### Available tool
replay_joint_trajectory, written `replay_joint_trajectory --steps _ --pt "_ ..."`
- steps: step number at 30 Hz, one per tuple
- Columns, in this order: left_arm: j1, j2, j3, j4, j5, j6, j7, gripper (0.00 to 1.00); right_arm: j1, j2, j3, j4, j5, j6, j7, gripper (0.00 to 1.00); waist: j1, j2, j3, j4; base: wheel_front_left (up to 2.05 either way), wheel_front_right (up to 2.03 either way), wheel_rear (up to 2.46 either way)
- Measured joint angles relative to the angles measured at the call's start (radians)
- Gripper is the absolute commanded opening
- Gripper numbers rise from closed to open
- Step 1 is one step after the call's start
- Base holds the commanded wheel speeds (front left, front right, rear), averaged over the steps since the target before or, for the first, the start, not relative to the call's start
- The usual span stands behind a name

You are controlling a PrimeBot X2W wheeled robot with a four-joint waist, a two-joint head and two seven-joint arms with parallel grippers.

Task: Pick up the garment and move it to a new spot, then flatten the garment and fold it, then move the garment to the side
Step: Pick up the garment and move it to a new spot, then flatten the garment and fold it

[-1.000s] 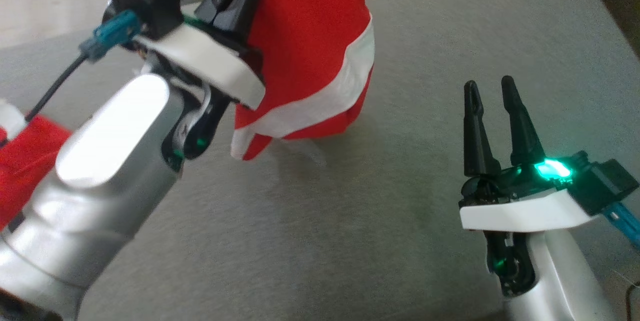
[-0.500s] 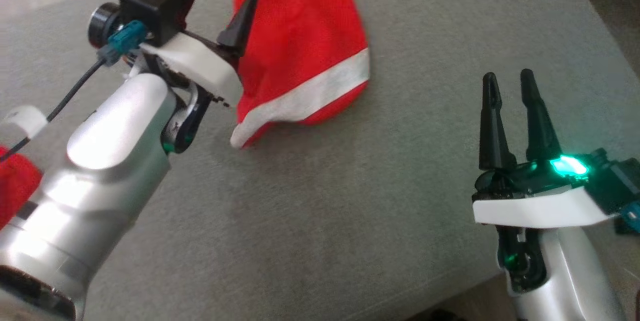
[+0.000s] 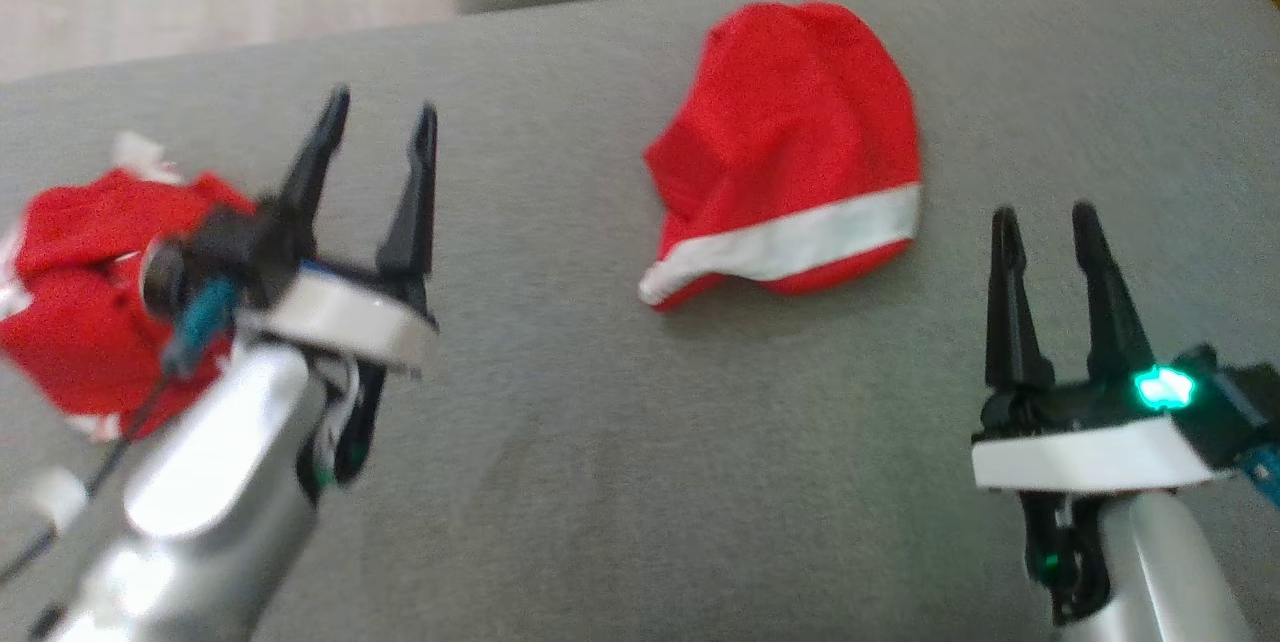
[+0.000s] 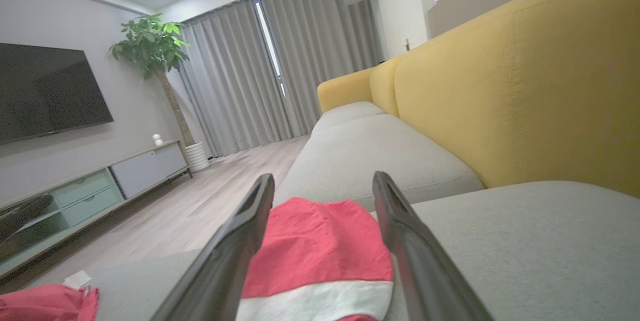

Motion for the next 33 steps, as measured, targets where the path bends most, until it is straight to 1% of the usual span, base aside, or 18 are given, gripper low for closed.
replay_joint_trajectory --steps 4,8,13,18,22,25,33 --pt "0.168 0.002 0.069 -0.110 0.032 0.044 -0.003 1.00 0.047 0.000 -0.008 0.019 -0.008 0.000 0.000 1.00 -0.0001 0.0000 -0.051 0.065 0.00 0.00 0.00" --pt "0.337 -0.015 0.144 -0.191 0.092 0.070 -0.004 1.00 0.078 0.001 -0.015 0.032 -0.007 0.000 0.000 1.00 -0.0001 0.0000 -0.102 0.108 0.00 0.00 0.00" --pt "0.502 -0.075 0.221 -0.244 0.185 0.069 -0.004 1.00 0.114 0.001 -0.015 0.047 0.003 0.000 0.000 1.00 -0.0002 0.0000 -0.146 0.135 0.00 0.00 0.00" --pt "0.554 -0.137 0.291 -0.258 0.244 0.031 -0.004 1.00 0.118 0.001 -0.011 0.056 0.003 0.000 0.000 1.00 0.0001 0.0000 -0.154 0.139 0.00 0.00 0.00" --pt "0.554 -0.164 0.330 -0.258 0.286 -0.006 -0.004 1.00 0.118 0.001 -0.012 0.063 0.010 0.000 0.000 1.00 0.0001 0.0000 -0.151 0.139 0.00 0.00 0.00" --pt "0.555 -0.183 0.349 -0.253 0.309 -0.036 -0.004 1.00 0.116 0.001 -0.012 0.065 0.010 0.000 0.000 1.00 0.0001 0.0000 -0.146 0.139 0.00 0.00 0.00" --pt "0.563 -0.222 0.365 -0.230 0.348 -0.081 -0.004 1.00 0.101 0.001 -0.033 0.089 -0.001 0.000 0.000 1.00 0.0001 0.0000 -0.116 0.144 0.00 0.00 0.00"
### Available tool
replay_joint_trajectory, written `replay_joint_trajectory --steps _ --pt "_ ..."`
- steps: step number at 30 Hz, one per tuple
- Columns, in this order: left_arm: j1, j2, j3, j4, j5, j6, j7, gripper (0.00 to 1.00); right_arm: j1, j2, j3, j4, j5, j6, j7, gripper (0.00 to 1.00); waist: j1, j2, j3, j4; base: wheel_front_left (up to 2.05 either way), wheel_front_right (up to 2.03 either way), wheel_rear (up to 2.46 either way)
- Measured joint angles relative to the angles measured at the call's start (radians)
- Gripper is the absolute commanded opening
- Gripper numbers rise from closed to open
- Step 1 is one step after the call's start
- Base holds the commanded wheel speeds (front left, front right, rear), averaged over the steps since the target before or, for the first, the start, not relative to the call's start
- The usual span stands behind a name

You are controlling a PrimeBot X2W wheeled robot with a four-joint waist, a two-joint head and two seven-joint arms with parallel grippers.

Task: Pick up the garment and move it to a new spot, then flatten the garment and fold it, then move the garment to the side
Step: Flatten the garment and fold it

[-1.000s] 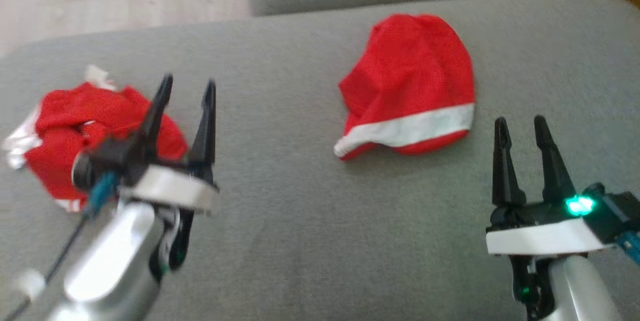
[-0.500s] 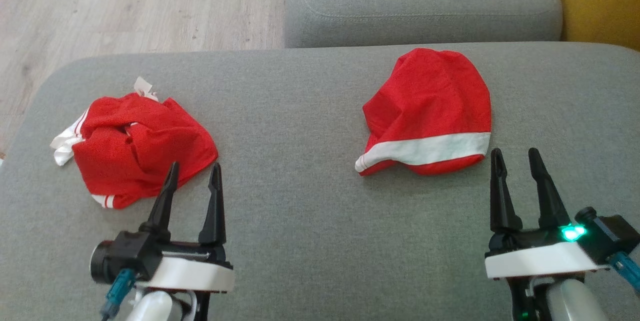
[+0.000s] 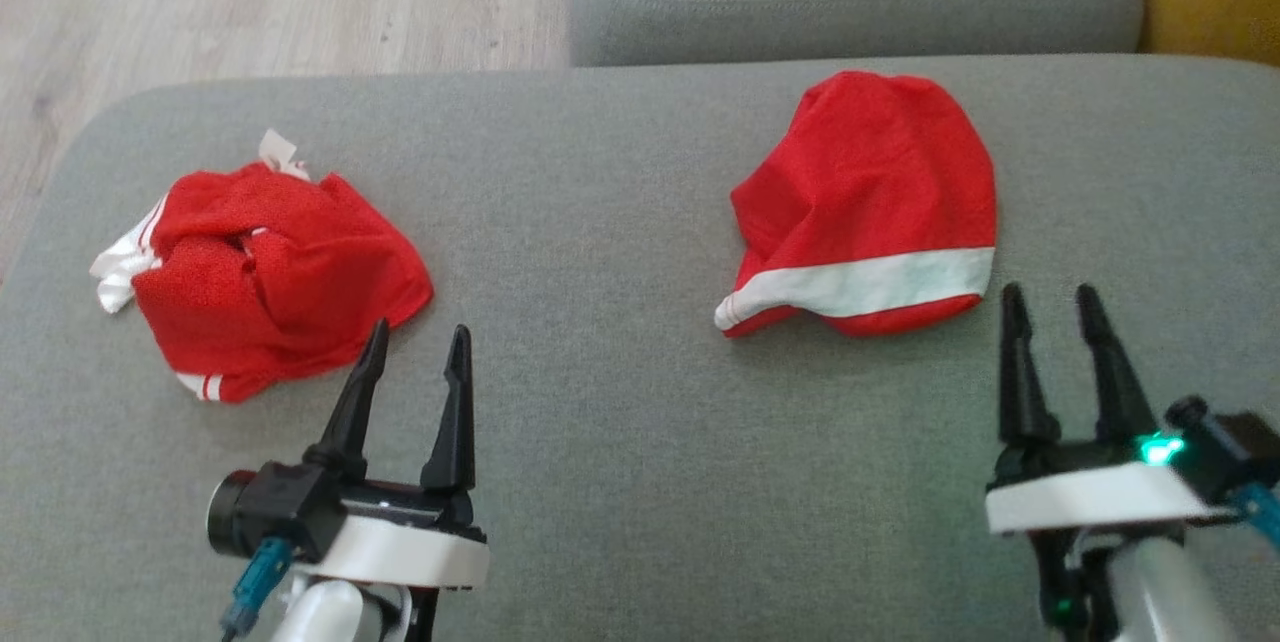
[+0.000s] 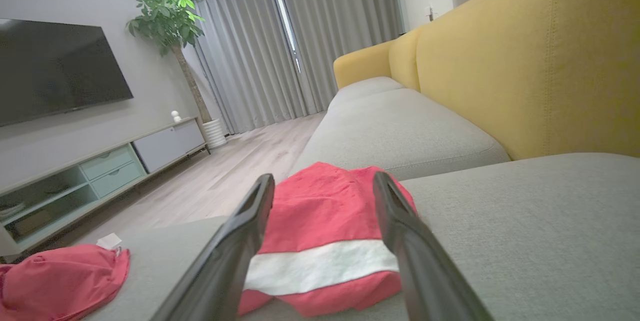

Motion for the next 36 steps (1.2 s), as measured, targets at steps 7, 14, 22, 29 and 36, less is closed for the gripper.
replay_joint_trajectory --steps 7,14,22,29,36 --pt "-0.025 -0.029 0.021 0.030 0.032 -0.049 0.000 1.00 -0.194 0.001 -0.148 0.261 -0.015 0.000 0.002 1.00 0.0001 0.0000 0.059 0.030 0.00 0.00 0.00" --pt "-0.061 -0.059 0.025 0.052 0.049 -0.079 0.000 1.00 -0.379 0.000 -0.251 0.537 -0.051 0.000 0.038 1.00 0.0002 0.0000 0.103 0.079 0.00 0.00 0.00" --pt "-0.066 -0.083 0.031 0.070 0.067 -0.103 0.000 1.00 -0.505 0.000 -0.397 0.780 -0.139 0.000 0.046 1.00 0.0001 0.0000 0.142 0.121 0.00 0.00 0.00" --pt "-0.090 -0.103 0.055 0.073 0.074 -0.114 0.000 1.00 -0.607 -0.002 -0.425 0.938 -0.182 0.000 0.035 1.00 0.0002 0.0000 0.172 0.133 0.00 0.00 0.00" --pt "-0.103 -0.111 0.061 0.072 0.083 -0.124 0.000 1.00 -0.684 -0.014 -0.422 1.046 -0.210 0.000 0.016 0.52 0.0000 0.0000 0.193 0.123 0.00 0.00 0.00"
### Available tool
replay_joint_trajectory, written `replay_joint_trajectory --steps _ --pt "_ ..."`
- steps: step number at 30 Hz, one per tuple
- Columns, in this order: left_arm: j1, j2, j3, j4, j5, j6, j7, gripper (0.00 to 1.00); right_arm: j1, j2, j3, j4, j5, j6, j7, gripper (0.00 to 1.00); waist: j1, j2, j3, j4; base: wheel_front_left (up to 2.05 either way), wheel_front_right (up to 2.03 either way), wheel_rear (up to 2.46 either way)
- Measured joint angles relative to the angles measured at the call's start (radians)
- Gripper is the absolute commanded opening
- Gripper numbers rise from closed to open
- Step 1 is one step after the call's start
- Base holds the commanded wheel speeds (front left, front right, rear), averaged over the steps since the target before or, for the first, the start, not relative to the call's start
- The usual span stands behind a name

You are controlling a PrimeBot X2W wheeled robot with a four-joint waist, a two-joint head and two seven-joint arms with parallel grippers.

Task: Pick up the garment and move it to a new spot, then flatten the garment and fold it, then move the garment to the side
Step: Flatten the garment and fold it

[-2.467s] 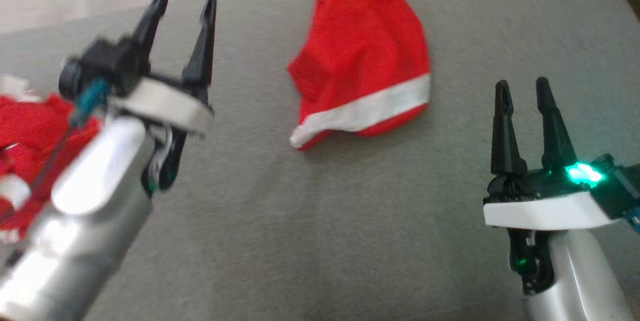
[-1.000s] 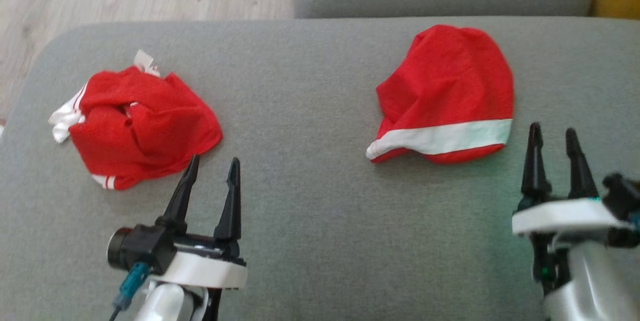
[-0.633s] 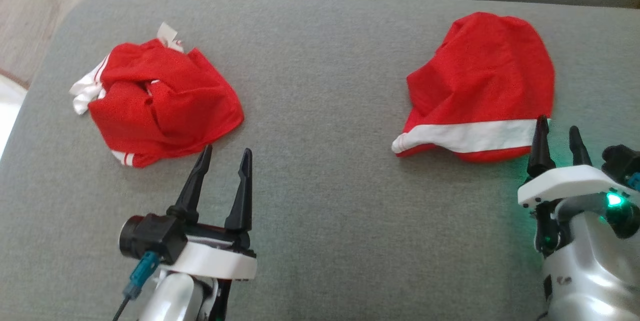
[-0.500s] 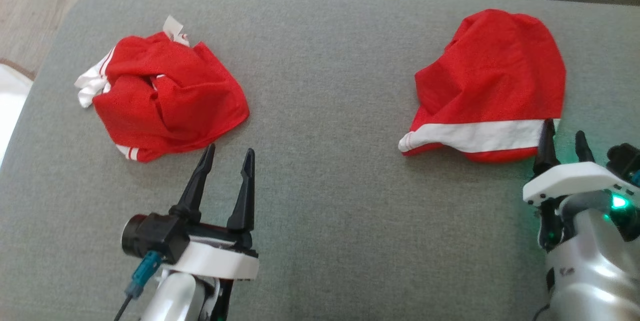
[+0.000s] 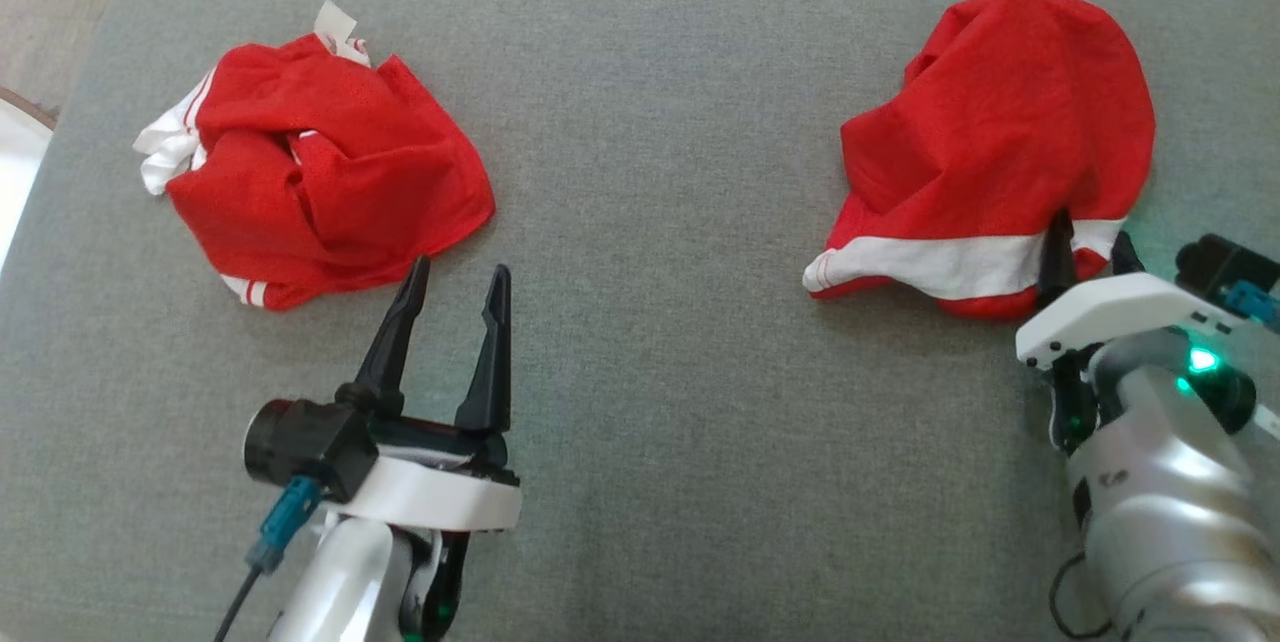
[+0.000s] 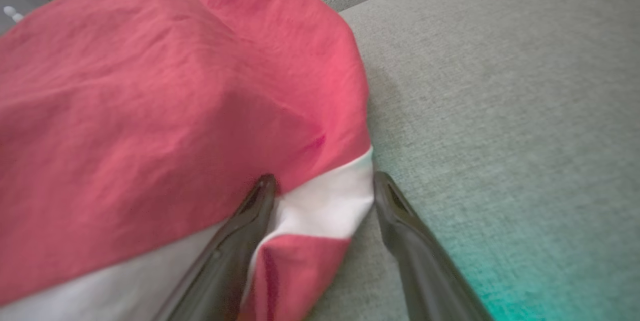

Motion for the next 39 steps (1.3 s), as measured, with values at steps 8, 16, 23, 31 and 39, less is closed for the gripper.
replay_joint_trajectory --steps 8,16,23,31,39 --pt "-0.018 -0.009 0.024 0.002 0.009 -0.013 0.000 1.00 -0.015 0.003 -0.089 -0.015 -0.059 0.000 -0.008 0.00 0.0001 0.0000 -0.006 -0.020 0.00 0.00 0.00" --pt "-0.009 -0.017 0.034 0.013 0.009 -0.016 0.000 1.00 0.039 0.005 -0.253 -0.233 -0.127 0.000 -0.009 0.00 0.0000 0.0000 -0.054 -0.037 0.00 0.00 0.00" --pt "0.030 -0.023 0.049 0.012 0.009 -0.016 0.000 1.00 0.058 -0.007 -0.337 -0.479 -0.199 0.000 0.009 0.00 -0.0001 0.0000 -0.116 -0.057 0.00 0.00 0.00" --pt "0.053 -0.025 0.057 -0.003 0.007 -0.015 0.000 1.00 0.007 -0.020 -0.145 -0.791 -0.237 0.000 0.118 0.00 -0.0002 0.0000 -0.166 -0.060 0.00 0.00 0.00" --pt "0.071 -0.027 0.052 -0.005 0.004 -0.015 0.000 1.00 0.058 -0.012 0.313 -0.853 -0.184 0.000 0.228 0.00 -0.0001 0.0000 -0.157 -0.025 0.00 0.00 0.00"
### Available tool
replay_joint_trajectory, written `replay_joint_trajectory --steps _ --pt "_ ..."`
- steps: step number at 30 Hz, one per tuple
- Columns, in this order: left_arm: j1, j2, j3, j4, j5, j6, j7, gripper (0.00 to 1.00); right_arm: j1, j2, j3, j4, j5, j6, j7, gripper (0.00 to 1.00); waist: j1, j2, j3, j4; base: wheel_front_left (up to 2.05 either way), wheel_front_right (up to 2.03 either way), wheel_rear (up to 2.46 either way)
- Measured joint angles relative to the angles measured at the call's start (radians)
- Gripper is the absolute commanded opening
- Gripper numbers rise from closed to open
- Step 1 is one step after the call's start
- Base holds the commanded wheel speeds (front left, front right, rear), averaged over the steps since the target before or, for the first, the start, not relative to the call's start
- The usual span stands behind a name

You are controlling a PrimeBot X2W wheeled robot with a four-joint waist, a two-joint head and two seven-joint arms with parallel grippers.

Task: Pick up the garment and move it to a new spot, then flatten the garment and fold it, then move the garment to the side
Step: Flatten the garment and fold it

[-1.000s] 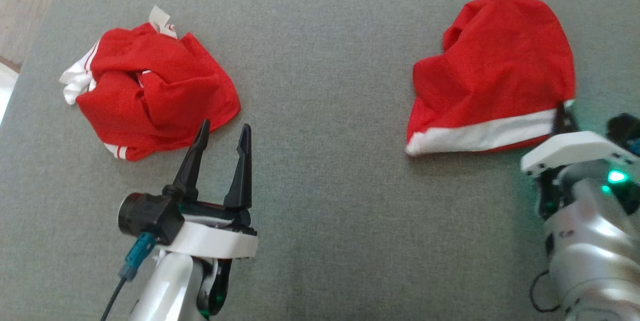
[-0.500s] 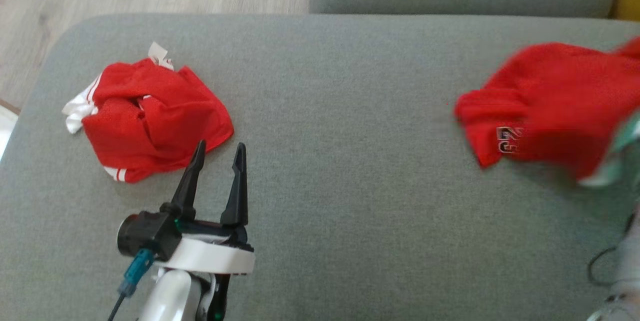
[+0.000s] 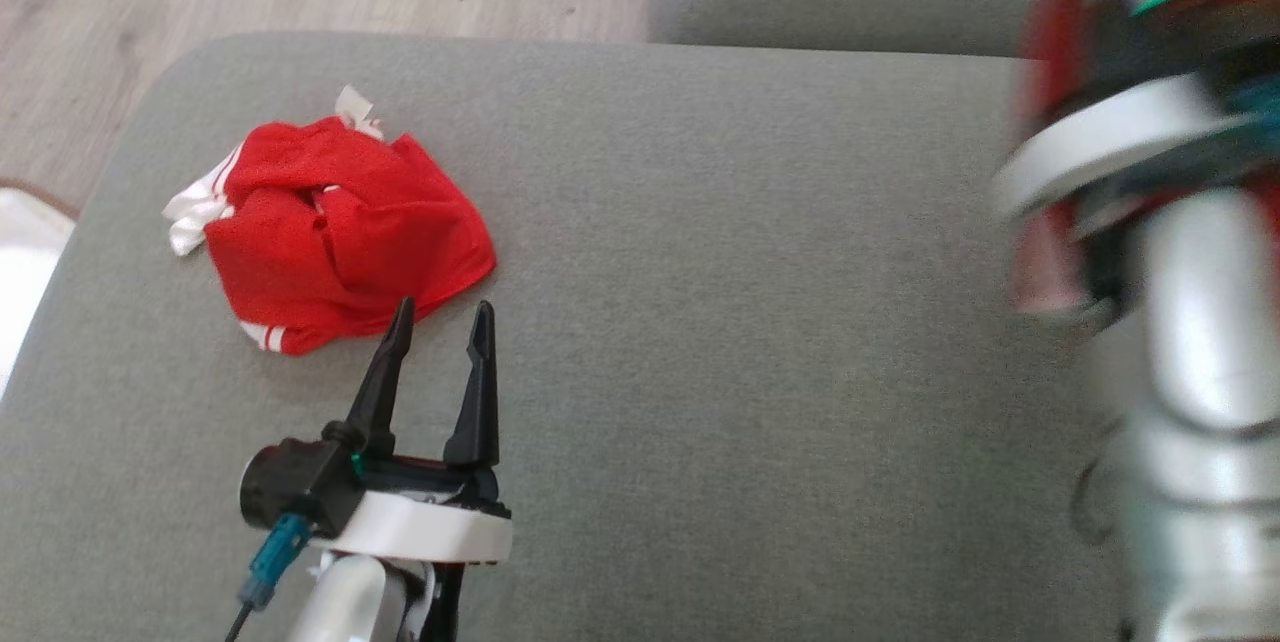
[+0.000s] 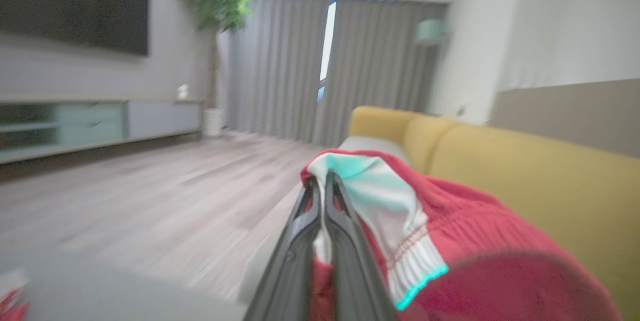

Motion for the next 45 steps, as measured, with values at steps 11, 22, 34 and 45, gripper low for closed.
replay_joint_trajectory --steps 11,22,34,45 --pt "-0.005 -0.001 -0.033 0.023 -0.007 0.000 0.000 1.00 0.153 0.004 0.678 0.360 0.260 0.000 0.052 1.00 0.0001 0.0000 0.019 0.067 0.00 0.00 0.00" --pt "0.000 -0.001 -0.016 0.011 -0.014 0.009 0.000 1.00 0.109 0.007 0.595 0.353 0.376 0.000 -0.142 1.00 0.0000 0.0000 -0.019 0.027 0.00 0.00 0.00" --pt "0.043 -0.001 0.011 -0.017 -0.004 0.008 0.000 1.00 0.304 -0.002 0.179 0.151 0.253 0.000 -0.223 1.00 0.0000 0.0000 -0.065 -0.083 0.00 0.00 0.00" --pt "0.043 -0.001 0.011 -0.026 0.004 0.000 0.000 1.00 0.545 0.024 0.090 0.068 0.293 0.000 -0.228 1.00 0.0001 0.0000 -0.056 -0.141 0.00 0.00 0.00"
